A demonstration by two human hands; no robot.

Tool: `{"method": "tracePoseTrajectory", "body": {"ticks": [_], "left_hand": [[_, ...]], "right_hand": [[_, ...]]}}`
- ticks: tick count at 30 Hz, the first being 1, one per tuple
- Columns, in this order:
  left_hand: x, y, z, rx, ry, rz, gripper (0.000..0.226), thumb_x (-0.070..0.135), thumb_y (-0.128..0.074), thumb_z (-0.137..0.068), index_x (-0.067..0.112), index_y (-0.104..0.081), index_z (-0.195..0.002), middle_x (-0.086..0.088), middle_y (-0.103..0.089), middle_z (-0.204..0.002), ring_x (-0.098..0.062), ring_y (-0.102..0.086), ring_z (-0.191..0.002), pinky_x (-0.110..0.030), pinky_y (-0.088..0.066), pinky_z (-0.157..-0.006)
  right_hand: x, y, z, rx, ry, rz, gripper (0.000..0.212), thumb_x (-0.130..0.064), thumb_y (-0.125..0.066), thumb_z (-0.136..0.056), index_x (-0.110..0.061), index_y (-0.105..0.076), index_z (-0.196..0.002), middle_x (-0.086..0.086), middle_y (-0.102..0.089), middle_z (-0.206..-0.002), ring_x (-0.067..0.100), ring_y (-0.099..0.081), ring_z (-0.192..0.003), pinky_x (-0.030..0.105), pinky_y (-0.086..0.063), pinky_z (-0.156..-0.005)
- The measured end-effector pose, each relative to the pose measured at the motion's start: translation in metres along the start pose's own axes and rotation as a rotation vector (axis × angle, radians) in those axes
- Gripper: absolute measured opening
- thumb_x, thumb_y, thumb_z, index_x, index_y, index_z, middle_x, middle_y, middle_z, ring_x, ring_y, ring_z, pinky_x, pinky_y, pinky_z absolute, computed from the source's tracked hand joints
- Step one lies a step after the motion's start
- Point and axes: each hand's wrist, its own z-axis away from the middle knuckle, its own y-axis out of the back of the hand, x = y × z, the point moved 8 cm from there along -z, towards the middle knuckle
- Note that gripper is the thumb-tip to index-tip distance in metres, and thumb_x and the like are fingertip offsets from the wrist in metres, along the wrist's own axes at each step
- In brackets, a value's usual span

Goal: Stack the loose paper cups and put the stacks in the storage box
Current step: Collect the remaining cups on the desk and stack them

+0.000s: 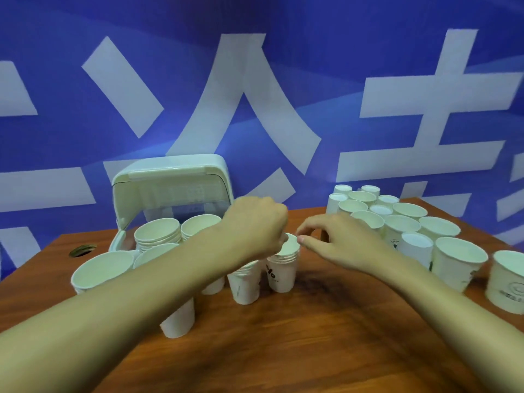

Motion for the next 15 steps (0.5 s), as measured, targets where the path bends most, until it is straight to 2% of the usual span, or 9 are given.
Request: {"method": "tracePoseTrajectory", "body": {"ticks": [2, 6, 8, 11, 13, 15], "left_hand": [[0.018, 0.006, -0.02, 0.028, -0.035, -0.003, 0.034, 0.041, -0.054, -0.093, 0.018, -0.038, -0.073, 0.0, -0.032, -0.062, -0.028, -0.043, -0.066, -0.031, -0.034, -0.059], [0.074, -0.001, -0.061, 0.012, -0.139, 0.037, 0.028, 0.033, -0.055, -0.092, 0.018, -0.044, -0.072, 0.002, -0.036, -0.061, -0.021, -0.046, -0.061, -0.032, -0.033, -0.056], [0.1, -0.012, -0.082, -0.017, -0.176, 0.084, 0.02, 0.031, -0.056, -0.092, 0.017, -0.055, -0.078, 0.002, -0.046, -0.065, -0.017, -0.045, -0.058, -0.032, -0.035, -0.056], [0.13, -0.031, -0.11, -0.057, -0.204, 0.168, 0.021, 0.028, -0.059, -0.09, 0.016, -0.065, -0.106, -0.002, -0.065, -0.097, -0.021, -0.059, -0.079, -0.03, -0.038, -0.06], [0.144, -0.043, -0.122, -0.062, -0.21, 0.187, 0.028, 0.024, -0.062, -0.089, 0.014, -0.063, -0.116, -0.006, -0.064, -0.111, -0.024, -0.061, -0.094, -0.03, -0.041, -0.064], [0.152, -0.052, -0.132, -0.058, -0.185, 0.177, 0.033, 0.02, -0.063, -0.089, 0.012, -0.059, -0.121, -0.009, -0.062, -0.116, -0.027, -0.061, -0.1, -0.033, -0.043, -0.067]], "right_hand": [[0.023, 0.018, 0.01, 0.032, -0.063, 0.093, 0.019, -0.051, -0.057, -0.093, -0.04, -0.069, -0.104, -0.026, -0.065, -0.093, 0.0, -0.055, -0.078, 0.022, -0.041, -0.066], [0.078, 0.048, 0.038, 0.089, -0.234, 0.372, 0.024, -0.052, -0.054, -0.092, -0.039, -0.069, -0.106, -0.014, -0.072, -0.099, 0.01, -0.063, -0.085, 0.03, -0.054, -0.069], [0.101, 0.058, 0.055, 0.063, -0.309, 0.572, 0.025, -0.05, -0.053, -0.093, -0.037, -0.067, -0.109, -0.01, -0.071, -0.101, 0.01, -0.064, -0.084, 0.025, -0.048, -0.063], [0.125, 0.062, 0.077, -0.013, -0.4, 0.688, 0.027, -0.05, -0.051, -0.093, -0.033, -0.067, -0.107, -0.007, -0.069, -0.099, 0.012, -0.064, -0.083, 0.025, -0.037, -0.057], [0.132, 0.058, 0.083, -0.046, -0.423, 0.682, 0.026, -0.048, -0.053, -0.092, -0.032, -0.067, -0.107, -0.007, -0.068, -0.098, 0.014, -0.064, -0.086, 0.027, -0.038, -0.058], [0.135, 0.058, 0.087, -0.037, -0.43, 0.638, 0.021, -0.044, -0.056, -0.092, -0.032, -0.066, -0.105, -0.007, -0.068, -0.098, 0.015, -0.064, -0.087, 0.027, -0.039, -0.06]]}}
